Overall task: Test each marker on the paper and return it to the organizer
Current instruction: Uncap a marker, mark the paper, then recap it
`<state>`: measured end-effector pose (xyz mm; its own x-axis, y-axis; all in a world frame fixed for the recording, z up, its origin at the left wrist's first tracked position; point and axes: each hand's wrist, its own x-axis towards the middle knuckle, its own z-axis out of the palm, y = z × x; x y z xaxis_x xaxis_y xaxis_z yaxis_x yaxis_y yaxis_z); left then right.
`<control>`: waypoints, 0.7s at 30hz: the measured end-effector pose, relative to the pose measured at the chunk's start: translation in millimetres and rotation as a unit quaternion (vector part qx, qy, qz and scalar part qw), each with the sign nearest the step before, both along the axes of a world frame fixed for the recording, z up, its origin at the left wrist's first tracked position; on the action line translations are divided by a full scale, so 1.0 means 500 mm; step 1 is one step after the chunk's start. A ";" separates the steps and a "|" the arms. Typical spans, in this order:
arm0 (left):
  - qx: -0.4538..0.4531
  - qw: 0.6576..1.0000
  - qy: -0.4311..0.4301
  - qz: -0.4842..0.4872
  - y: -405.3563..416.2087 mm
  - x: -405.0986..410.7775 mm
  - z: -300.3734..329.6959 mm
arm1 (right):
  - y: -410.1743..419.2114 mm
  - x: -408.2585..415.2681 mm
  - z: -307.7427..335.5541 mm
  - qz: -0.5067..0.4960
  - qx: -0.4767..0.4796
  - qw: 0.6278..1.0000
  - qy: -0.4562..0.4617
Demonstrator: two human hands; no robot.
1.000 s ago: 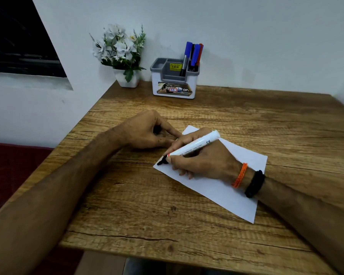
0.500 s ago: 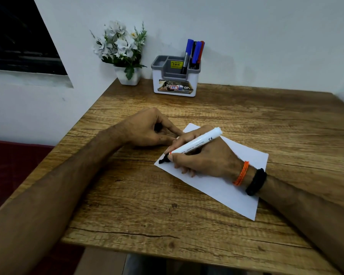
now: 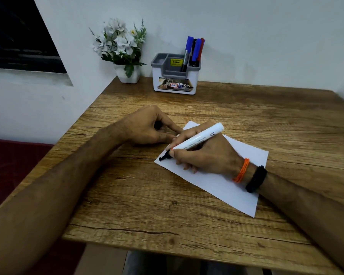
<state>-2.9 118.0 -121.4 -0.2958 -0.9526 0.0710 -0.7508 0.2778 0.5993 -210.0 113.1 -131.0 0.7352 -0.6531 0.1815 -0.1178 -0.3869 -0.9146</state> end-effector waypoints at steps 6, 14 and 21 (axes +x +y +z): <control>-0.003 1.000 0.005 0.009 0.003 -0.002 0.004 | -0.005 0.001 -0.002 -0.017 0.007 1.000 -0.006; 0.004 1.000 -0.004 0.008 0.006 -0.003 0.005 | -0.014 -0.001 0.003 -0.028 0.070 0.995 -0.070; -0.045 0.995 0.061 0.066 0.017 -0.002 0.015 | -0.025 -0.007 0.034 -0.038 0.118 0.984 -0.126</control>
<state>-3.8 126.5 -114.1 -0.1528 -0.9706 0.1862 -0.7074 0.2390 0.6652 -213.6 100.6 -114.0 0.6331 -0.7509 0.1882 0.1038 -0.1586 -0.9819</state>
